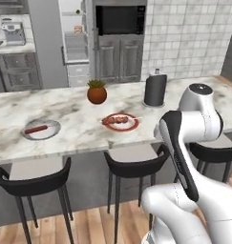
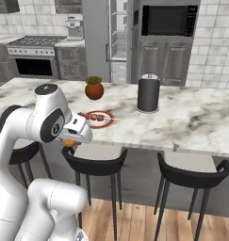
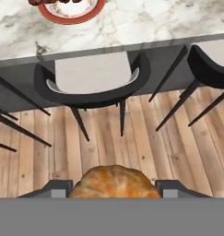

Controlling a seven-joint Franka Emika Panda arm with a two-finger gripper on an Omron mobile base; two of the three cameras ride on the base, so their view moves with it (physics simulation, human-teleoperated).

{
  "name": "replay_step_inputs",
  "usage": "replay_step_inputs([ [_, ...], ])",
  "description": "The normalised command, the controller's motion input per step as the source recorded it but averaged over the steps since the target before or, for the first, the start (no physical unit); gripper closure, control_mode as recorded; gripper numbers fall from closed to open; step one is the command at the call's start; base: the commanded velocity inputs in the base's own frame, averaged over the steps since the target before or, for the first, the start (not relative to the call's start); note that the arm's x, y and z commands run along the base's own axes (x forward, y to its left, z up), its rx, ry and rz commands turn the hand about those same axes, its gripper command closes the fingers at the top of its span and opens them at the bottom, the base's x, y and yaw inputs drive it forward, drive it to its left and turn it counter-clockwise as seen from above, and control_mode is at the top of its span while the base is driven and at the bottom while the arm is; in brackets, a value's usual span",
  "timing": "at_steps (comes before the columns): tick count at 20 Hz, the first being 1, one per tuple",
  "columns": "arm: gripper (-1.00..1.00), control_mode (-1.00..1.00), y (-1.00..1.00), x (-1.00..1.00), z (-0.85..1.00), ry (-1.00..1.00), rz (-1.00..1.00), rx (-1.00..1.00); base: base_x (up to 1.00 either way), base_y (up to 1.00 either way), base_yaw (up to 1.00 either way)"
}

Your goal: Pick up the tangerine and pear from the fridge and place one fruit on each plate on the dining counter.

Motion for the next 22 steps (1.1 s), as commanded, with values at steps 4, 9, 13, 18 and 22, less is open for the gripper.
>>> replay_step_inputs([
  [4,1.0,1.0,0.0,0.0,0.0,0.0,0.0,0.0,0.71,0.12,-0.03],
  [9,1.0,1.0,0.0,0.0,0.0,0.0,0.0,0.0,0.66,0.25,-0.01],
  [13,1.0,1.0,0.0,0.0,0.0,0.0,0.0,0.0,0.28,0.17,0.01],
  [18,1.0,1.0,0.0,0.0,0.0,0.0,0.0,0.0,0.0,0.24,0.14],
  [22,1.0,1.0,0.0,0.0,0.0,0.0,0.0,0.0,0.0,0.25,0.17],
])
